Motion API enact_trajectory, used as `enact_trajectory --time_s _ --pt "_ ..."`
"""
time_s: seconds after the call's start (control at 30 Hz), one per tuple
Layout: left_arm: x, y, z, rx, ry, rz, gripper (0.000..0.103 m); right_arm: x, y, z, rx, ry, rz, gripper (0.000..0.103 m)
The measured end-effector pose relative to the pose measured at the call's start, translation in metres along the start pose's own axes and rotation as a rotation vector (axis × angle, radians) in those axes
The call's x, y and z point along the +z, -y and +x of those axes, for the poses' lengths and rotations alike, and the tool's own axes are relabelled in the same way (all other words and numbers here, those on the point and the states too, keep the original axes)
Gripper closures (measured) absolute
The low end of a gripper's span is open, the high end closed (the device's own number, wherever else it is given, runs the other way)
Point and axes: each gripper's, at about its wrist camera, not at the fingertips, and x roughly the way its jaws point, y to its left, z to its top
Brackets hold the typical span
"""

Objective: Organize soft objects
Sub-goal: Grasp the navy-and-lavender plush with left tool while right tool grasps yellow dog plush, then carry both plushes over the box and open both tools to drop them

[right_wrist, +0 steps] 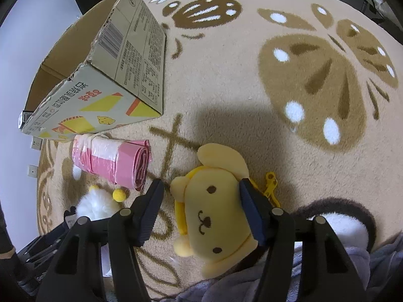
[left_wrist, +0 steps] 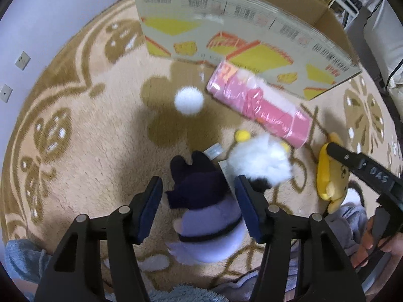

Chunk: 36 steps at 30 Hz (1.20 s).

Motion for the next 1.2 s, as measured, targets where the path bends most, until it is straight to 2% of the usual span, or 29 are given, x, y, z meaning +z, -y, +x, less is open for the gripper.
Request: enact_trajectory --time_s 0.3,0.53,1.03,1.17,1.2 --pt "0.005 -0.024 -0.014 0.03 0.055 -0.083 0.045 0.0 0.003 -0.002 -0.002 0.0 -0.002 0.037" --pt "0.005 -0.031 0.001 0.05 -0.016 -0.108 0.045 0.0 0.004 -0.003 -0.001 0.0 -0.003 0.037" --pt "0.01 -0.024 0.034 -0.014 -0.113 -0.085 0.043 0.0 -0.006 0.006 -0.023 -0.012 -0.022 0.037" --pt "0.009 -0.02 0.037 -0.015 -0.107 -0.069 0.05 0.0 -0.006 0.006 -0.023 -0.008 -0.023 0.037" --pt "0.009 -0.02 0.036 -0.021 -0.101 -0.067 0.053 0.0 -0.006 0.006 -0.02 -0.002 -0.021 0.041"
